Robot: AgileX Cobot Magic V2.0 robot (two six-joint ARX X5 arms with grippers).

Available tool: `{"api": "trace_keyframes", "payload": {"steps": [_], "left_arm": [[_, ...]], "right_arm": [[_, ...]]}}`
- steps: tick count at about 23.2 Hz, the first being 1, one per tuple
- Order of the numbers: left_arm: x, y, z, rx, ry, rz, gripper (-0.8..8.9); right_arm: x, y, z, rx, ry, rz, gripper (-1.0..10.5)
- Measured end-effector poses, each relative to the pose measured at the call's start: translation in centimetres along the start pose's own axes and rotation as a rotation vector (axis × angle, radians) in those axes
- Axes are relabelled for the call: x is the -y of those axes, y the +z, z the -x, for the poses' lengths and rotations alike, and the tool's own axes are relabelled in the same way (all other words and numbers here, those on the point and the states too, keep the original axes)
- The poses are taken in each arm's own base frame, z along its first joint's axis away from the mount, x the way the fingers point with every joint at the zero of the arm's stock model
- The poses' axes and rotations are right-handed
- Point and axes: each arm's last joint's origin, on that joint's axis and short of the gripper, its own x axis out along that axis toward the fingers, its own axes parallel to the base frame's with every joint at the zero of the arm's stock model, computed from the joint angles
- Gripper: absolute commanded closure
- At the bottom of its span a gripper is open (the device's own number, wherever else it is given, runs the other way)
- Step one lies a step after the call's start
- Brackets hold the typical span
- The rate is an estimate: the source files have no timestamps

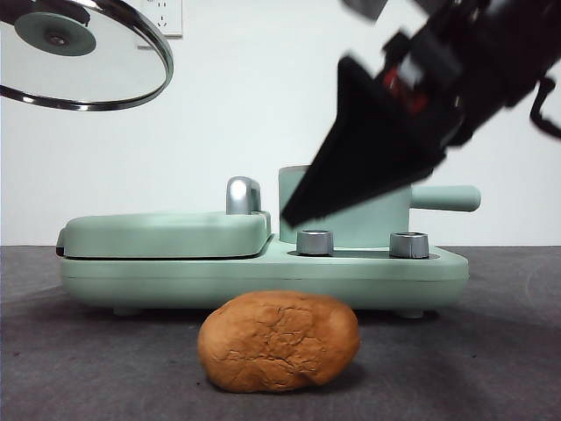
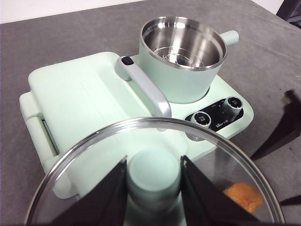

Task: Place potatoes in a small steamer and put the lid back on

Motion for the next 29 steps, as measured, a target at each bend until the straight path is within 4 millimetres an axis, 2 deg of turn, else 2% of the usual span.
{"api": "trace_keyframes", "payload": {"steps": [6, 15, 19, 22, 26, 29], "left_arm": [[0.0, 0.0, 0.0, 0.000, 0.000, 0.000, 7.98], [0.0, 0.0, 0.0, 0.000, 0.000, 0.000, 7.98], [0.0, 0.0, 0.0, 0.000, 0.000, 0.000, 7.98], [0.0, 0.0, 0.0, 0.000, 0.000, 0.000, 7.98], [0.0, 0.0, 0.0, 0.000, 0.000, 0.000, 7.98], [0.0, 0.0, 0.0, 0.000, 0.000, 0.000, 7.98]], "right_arm": [[0.0, -1.1, -2.1, -0.086, 0.042, -0.024, 5.4], [0.1, -2.3, -4.1, -0.157, 0.062, -0.043, 5.5], [-0.7, -2.2, -4.4, -0.171, 0.077, -0.047, 6.8], [-1.5, -2.1, -4.6, -0.187, 0.092, -0.066, 7.1], [-1.9, -2.0, -4.3, -0.200, 0.096, -0.154, 7.2], [-2.4, -0.7, -1.9, -0.172, 0.084, -0.200, 7.2]]}}
